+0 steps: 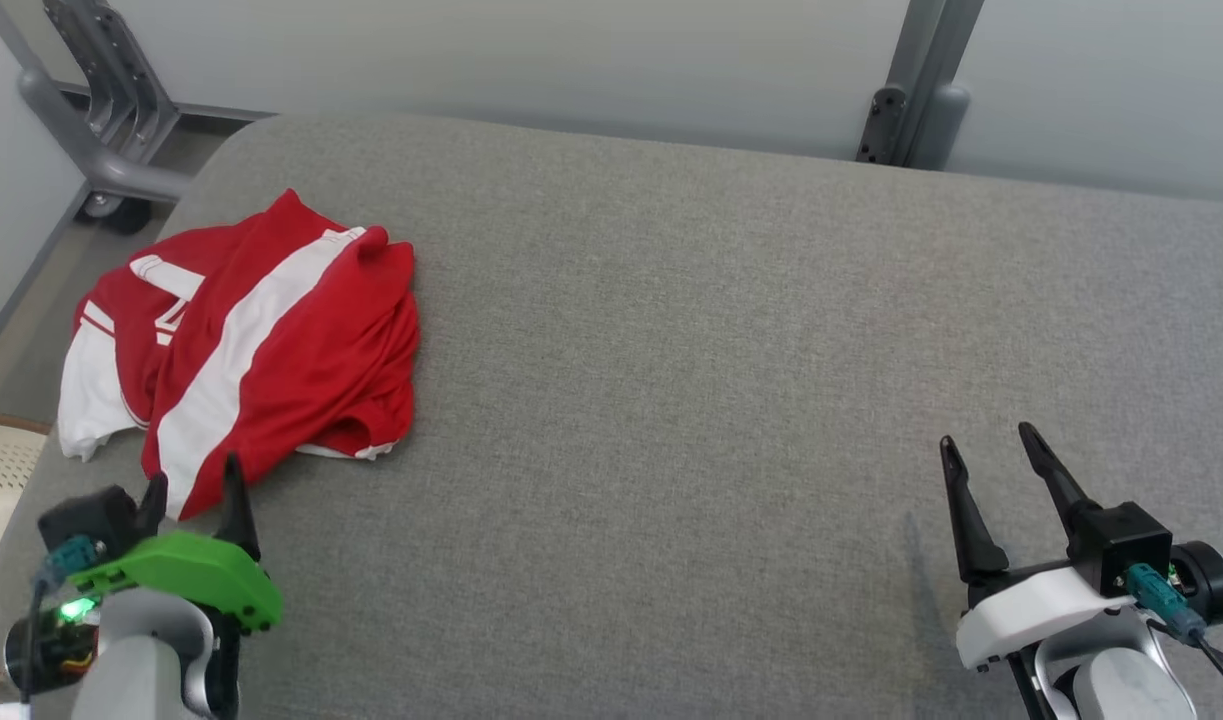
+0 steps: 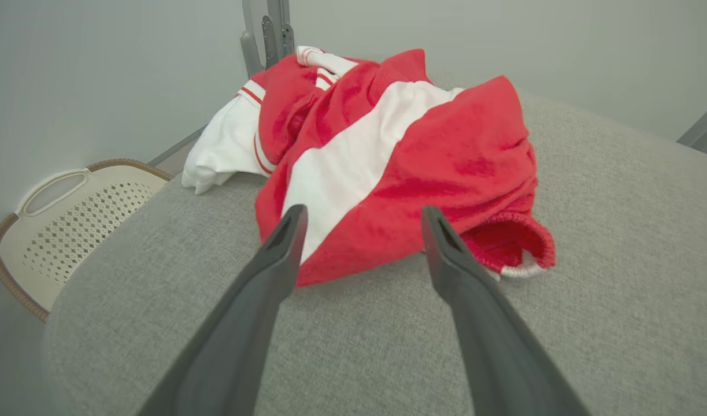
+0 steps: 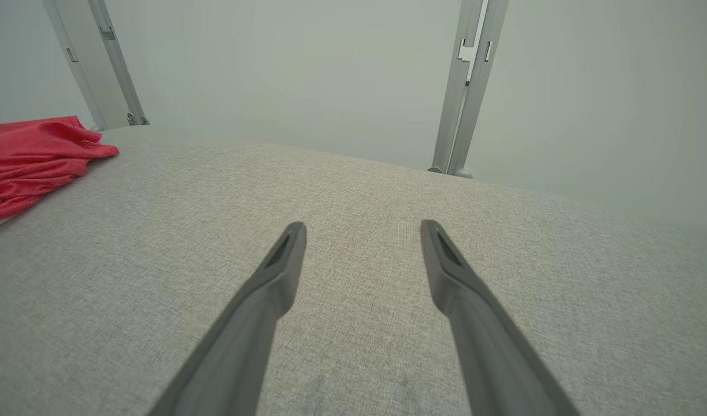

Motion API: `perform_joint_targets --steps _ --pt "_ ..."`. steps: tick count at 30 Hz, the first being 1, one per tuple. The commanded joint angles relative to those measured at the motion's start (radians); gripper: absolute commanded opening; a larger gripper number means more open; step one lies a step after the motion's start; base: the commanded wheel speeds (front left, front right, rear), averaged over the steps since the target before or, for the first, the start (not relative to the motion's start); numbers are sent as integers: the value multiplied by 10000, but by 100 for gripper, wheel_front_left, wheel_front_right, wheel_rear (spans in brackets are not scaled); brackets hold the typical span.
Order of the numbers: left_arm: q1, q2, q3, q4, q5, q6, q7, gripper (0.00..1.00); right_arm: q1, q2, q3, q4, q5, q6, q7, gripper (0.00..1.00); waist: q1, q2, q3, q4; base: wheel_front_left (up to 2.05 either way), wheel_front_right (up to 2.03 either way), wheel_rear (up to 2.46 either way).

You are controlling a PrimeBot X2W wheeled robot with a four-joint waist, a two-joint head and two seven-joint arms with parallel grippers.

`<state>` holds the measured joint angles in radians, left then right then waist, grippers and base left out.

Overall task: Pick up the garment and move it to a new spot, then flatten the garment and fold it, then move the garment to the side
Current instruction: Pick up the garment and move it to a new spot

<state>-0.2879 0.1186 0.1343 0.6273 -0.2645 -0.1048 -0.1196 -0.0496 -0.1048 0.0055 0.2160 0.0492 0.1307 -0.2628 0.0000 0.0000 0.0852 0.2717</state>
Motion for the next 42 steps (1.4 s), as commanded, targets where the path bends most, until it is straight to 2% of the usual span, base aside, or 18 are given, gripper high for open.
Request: perform_joint_targets --steps 1,7,10,11,12,13,18,22,25,29,36,42 --pt "-448 122 148 232 -225 101 210 100 -210 -83 12 -49 47 1 -31 100 0 0 749 -370 0 0 0" --pt "-1674 557 594 1445 -566 723 1377 100 -652 -270 174 -109 152 1 -33 100 0 0 1651 -739 0 0 0" --pt "-2040 692 781 1995 -822 879 1895 100 -826 -278 205 -67 214 1 -31 100 0 0 1841 -913 0 0 0" --pt "-2111 734 820 2126 -894 880 2012 89 -850 -264 196 -48 224 1 -31 100 0 0 1860 -965 0 0 0" --pt "-2144 779 856 2253 -907 912 2127 41 -842 -241 178 -31 235 1 -31 100 0 0 1853 -1005 0 0 0" --pt "-2135 830 859 2357 -908 907 2199 0 -816 -212 161 -5 246 1 -31 100 0 0 1825 -1040 0 0 0" --pt "-1861 1094 1041 2539 -1139 828 2224 0 -589 -114 63 72 301 1 -33 100 0 0 1486 -1124 0 0 0" --pt "-1642 1380 1079 1748 -1128 654 1806 0 -406 -3 -25 131 298 1 -31 100 0 0 1054 -1084 0 0 0" --pt "-1537 1560 938 556 -970 621 1770 0 -322 83 16 159 252 1 -33 100 0 0 827 -1074 0 0 0" --pt "-1459 1698 604 -1608 -677 711 2322 0 -335 193 173 133 216 1 -33 100 0 0 572 -1311 0 0 0" --pt "-1626 1955 95 -5246 -751 644 4155 0 -543 410 271 161 369 1 -31 100 0 0 442 -2481 0 0 0" --pt "-2253 2076 -506 -7127 -958 420 5568 0 -531 506 168 208 498 1 -31 100 0 0 541 -3810 0 0 0"
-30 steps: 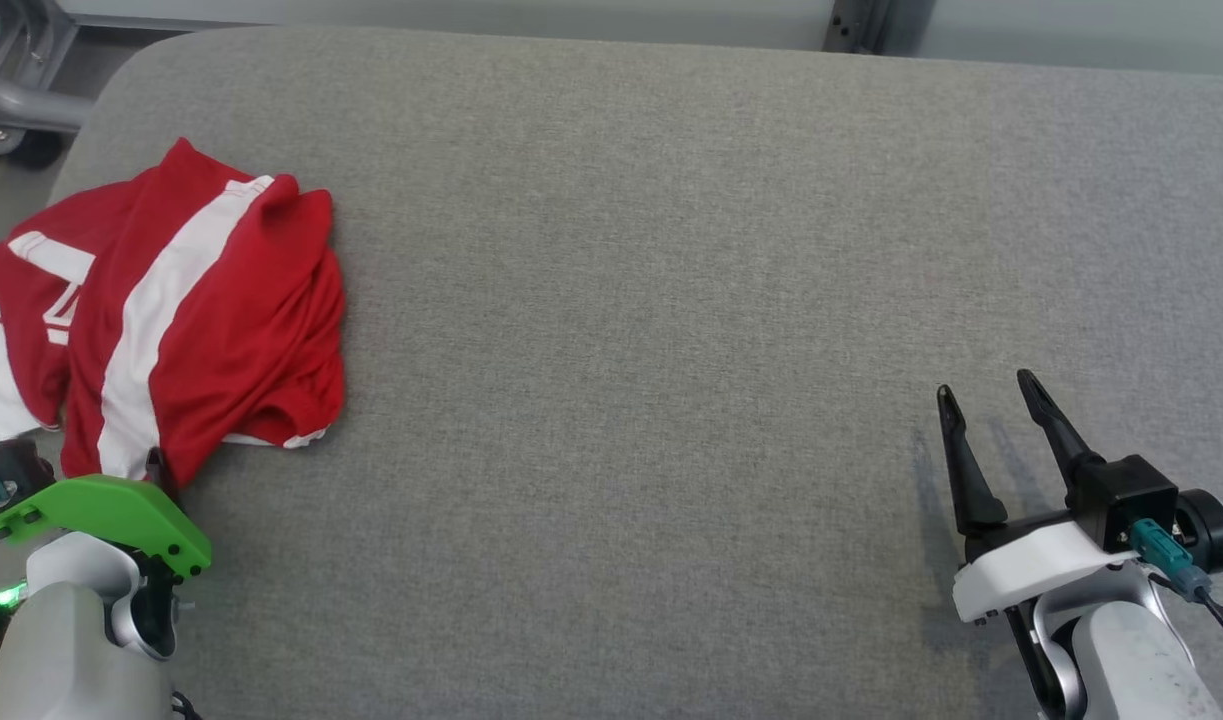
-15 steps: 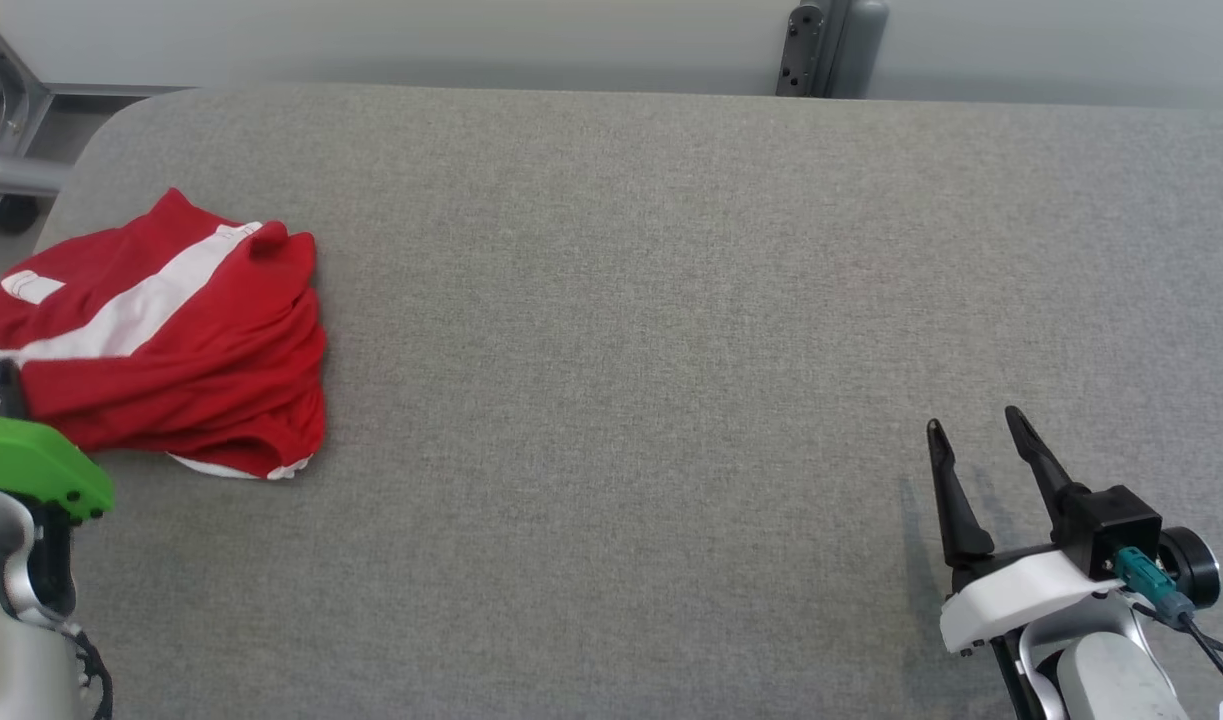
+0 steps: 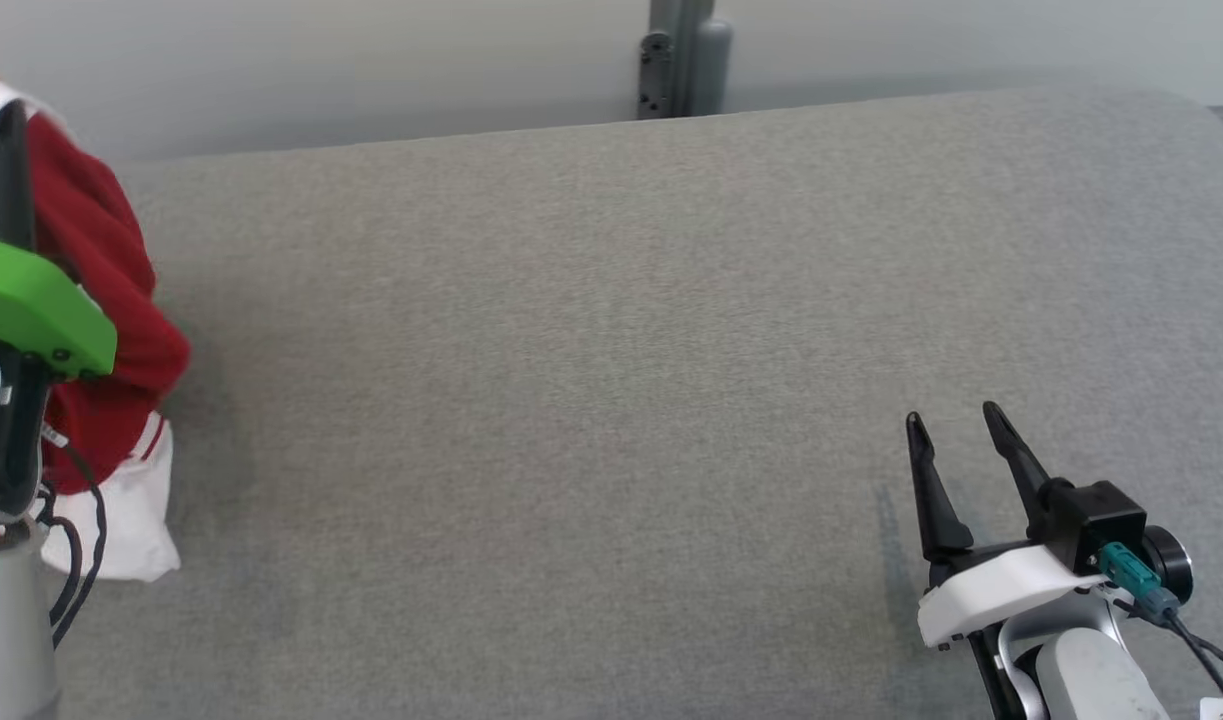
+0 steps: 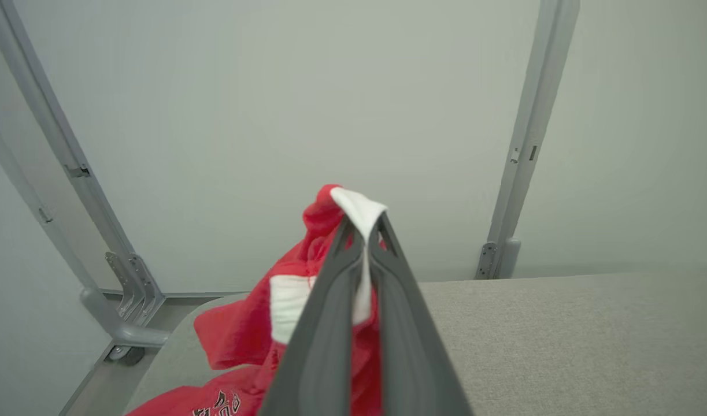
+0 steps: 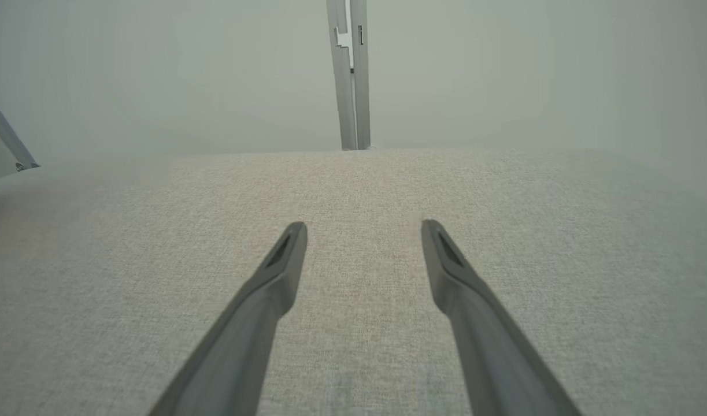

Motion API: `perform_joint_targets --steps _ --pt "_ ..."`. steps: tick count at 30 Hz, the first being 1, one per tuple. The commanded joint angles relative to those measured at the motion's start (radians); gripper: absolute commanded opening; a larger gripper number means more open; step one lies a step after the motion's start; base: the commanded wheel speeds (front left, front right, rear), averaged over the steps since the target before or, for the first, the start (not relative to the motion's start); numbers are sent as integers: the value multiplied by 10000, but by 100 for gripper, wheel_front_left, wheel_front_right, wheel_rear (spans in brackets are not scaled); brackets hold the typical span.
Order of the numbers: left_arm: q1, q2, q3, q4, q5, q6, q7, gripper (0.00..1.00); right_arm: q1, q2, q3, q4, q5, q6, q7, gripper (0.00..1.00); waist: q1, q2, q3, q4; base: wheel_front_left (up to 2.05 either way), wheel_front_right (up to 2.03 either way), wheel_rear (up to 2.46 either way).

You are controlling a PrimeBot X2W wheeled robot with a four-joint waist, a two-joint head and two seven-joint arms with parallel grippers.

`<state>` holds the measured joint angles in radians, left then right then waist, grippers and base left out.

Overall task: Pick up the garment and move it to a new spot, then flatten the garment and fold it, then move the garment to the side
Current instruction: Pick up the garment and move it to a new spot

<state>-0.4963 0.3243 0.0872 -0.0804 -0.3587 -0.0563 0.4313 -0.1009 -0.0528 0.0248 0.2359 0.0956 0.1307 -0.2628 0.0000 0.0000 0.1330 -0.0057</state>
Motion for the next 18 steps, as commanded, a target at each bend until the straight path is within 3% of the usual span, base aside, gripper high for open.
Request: perform_joint_targets --steps 1,9,18 --pt "-310 -21 -151 -269 -127 -100 234 0 0 -3 -21 10 54 1 -33 100 0 0 86 -1267 0 0 0" --pt "-1335 -586 -1501 -1000 -628 -404 1197 0 -100 16 -106 33 422 1 -31 100 0 0 185 -2799 0 0 0" --pt "-1245 -1683 -3220 -544 -1127 -601 862 0 -78 18 -281 -27 613 1 -31 100 0 0 367 -3672 0 0 0"
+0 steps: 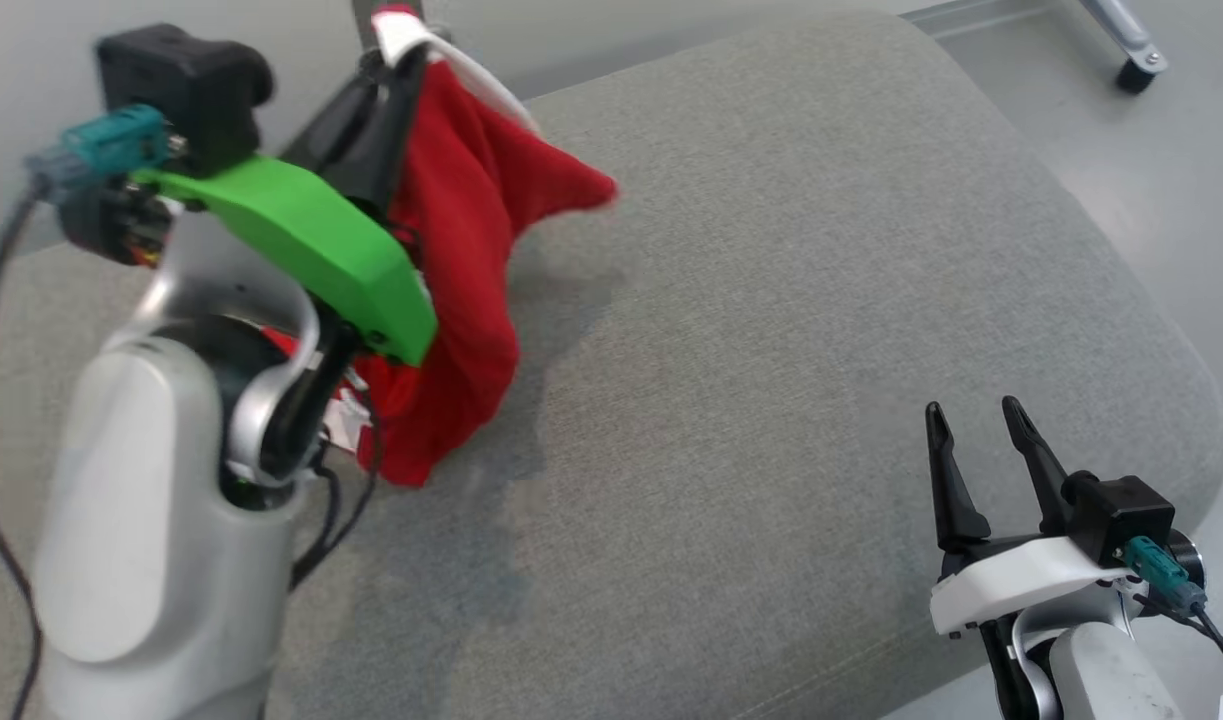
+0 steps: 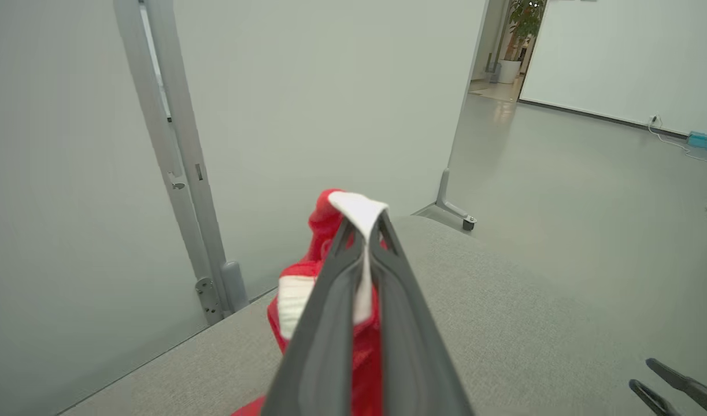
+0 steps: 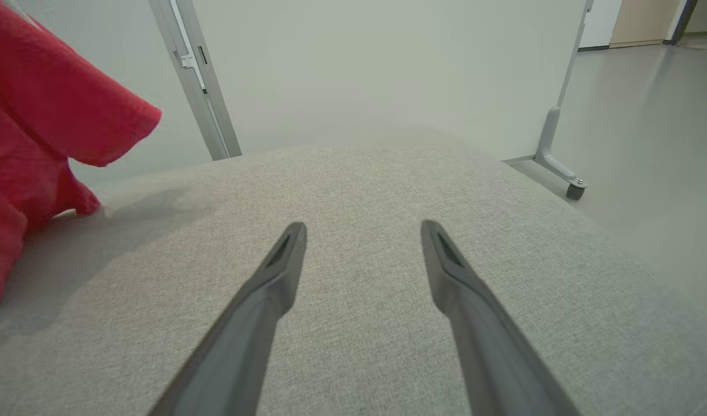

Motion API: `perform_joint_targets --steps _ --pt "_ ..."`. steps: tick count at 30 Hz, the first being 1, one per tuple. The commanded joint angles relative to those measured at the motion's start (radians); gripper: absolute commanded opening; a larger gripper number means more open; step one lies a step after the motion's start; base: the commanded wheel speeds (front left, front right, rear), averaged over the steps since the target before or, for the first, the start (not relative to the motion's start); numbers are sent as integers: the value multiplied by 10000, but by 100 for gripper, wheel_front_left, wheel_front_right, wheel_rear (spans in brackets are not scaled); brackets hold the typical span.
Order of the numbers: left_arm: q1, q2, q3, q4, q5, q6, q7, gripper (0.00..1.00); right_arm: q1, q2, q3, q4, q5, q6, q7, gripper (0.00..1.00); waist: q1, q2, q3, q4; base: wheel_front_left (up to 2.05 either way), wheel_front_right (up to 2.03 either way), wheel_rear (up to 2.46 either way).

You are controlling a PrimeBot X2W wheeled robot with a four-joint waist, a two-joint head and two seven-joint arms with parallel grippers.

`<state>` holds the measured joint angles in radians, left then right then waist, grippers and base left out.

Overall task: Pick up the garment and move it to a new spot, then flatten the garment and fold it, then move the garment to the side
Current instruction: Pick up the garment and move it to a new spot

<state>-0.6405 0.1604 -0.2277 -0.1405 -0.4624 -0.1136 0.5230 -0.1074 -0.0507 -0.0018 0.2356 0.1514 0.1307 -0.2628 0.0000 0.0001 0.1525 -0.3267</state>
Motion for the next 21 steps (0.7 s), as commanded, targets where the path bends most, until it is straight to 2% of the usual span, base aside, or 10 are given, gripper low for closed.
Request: perform_joint_targets --steps 1,9,17,21 --pt "375 -124 -272 175 -94 -51 -128 0 6 -4 -45 -32 65 1 -31 100 0 -1 194 -475 0 0 0" --pt "2813 -694 -1763 1491 -292 -82 -998 0 184 -2 -121 -2 138 1 -31 100 0 -1 378 -146 0 0 0" --pt "4963 -991 -2875 2488 -955 -94 -2030 0 381 -2 -171 64 -240 1 -31 100 0 -1 284 886 0 0 0" --pt "5473 -1034 -2910 2875 -1256 214 -2603 0 337 -14 -76 103 -392 1 -31 100 0 -1 61 1255 0 0 0"
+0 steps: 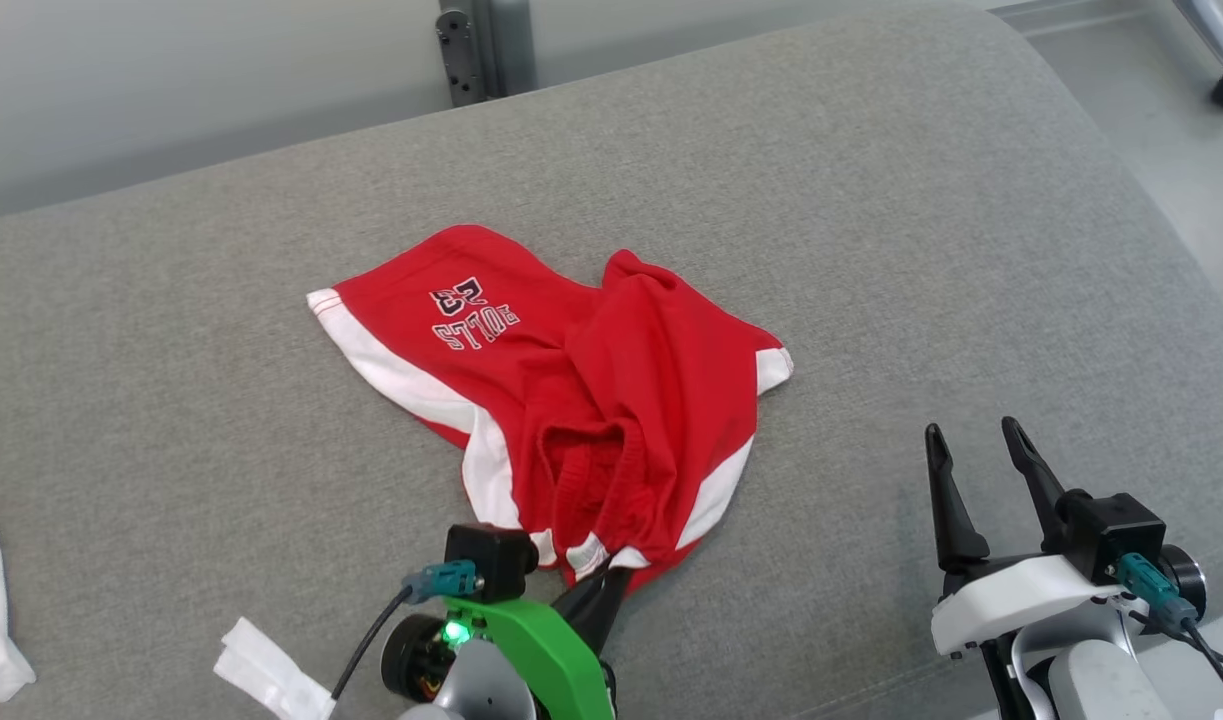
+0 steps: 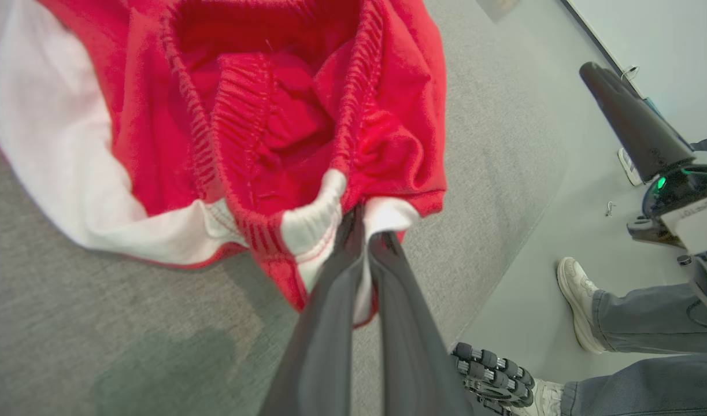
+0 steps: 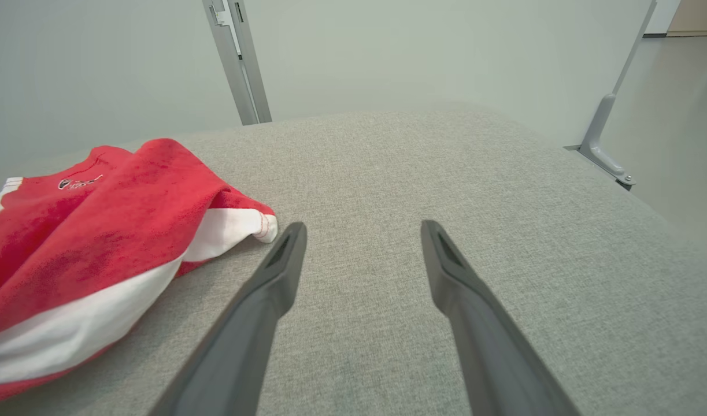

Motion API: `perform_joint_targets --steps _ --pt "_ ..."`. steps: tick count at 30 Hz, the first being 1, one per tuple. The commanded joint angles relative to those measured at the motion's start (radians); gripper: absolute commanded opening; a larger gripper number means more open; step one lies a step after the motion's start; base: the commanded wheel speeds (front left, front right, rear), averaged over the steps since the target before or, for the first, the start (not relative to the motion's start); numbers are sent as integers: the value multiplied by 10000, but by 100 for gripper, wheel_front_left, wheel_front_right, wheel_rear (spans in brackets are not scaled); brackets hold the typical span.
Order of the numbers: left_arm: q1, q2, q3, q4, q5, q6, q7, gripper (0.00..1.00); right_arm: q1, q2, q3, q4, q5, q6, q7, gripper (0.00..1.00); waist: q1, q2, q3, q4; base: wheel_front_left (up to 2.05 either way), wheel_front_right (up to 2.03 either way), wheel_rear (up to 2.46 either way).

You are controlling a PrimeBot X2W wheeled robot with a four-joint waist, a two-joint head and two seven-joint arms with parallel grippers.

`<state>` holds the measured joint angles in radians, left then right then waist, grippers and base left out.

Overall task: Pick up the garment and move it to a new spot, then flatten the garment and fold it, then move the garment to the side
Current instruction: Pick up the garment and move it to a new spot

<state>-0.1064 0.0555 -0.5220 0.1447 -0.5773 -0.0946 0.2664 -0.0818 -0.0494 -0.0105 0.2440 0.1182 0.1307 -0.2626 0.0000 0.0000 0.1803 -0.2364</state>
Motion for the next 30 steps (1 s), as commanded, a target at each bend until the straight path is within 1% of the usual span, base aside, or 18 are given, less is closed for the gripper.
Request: perform_joint_targets --steps 1,3,7,8,10,11,12,14,17,20,25,27,30 --pt "273 4 29 111 -157 87 -136 0 102 -27 26 26 -96 1 -33 100 0 0 -284 440 0 0 0" --pt "543 -6 24 236 -260 152 -322 0 172 -27 75 60 -170 1 -33 100 0 0 -409 602 0 0 0" --pt "991 104 -14 531 -63 247 -735 1 276 -27 78 96 -294 1 -35 100 0 0 -622 884 0 0 0" --pt "1087 95 -7 591 -89 241 -853 16 319 -25 76 99 -299 1 -33 100 0 0 -668 946 0 0 0" --pt "1216 84 27 700 -122 248 -1158 50 435 -25 83 114 -339 1 -33 100 0 0 -768 1092 0 0 0" --pt "1257 78 46 711 -107 209 -1372 95 475 -25 100 122 -377 1 -35 100 0 0 -816 1163 0 0 0" --pt "1345 74 116 754 -181 216 -1554 100 509 -28 102 132 -391 1 -33 100 0 0 -871 1231 0 0 0" --pt "1514 133 225 821 -152 296 -1918 100 603 -27 87 145 -452 1 -35 100 0 0 -983 1337 0 0 0" --pt "1892 329 320 805 -119 284 -2393 100 710 -27 49 147 -492 1 -35 100 0 0 -1165 1458 0 0 0" --pt "2229 647 484 518 76 275 -3039 100 844 -28 14 96 -532 1 -33 100 0 0 -1343 1559 0 0 0" --pt "2688 1172 1081 271 834 785 -4743 100 1055 -27 -222 -198 -645 1 -35 100 0 0 -1632 1749 0 0 0" --pt "2708 1219 1328 208 1061 947 -5090 100 1129 -25 -323 -362 -724 1 -33 100 0 0 -1717 1831 0 0 0" --pt "2697 1259 1753 119 1420 1079 -5294 100 1251 -69 -427 -522 -826 1 -33 100 0 0 -1829 1900 0 0 0"
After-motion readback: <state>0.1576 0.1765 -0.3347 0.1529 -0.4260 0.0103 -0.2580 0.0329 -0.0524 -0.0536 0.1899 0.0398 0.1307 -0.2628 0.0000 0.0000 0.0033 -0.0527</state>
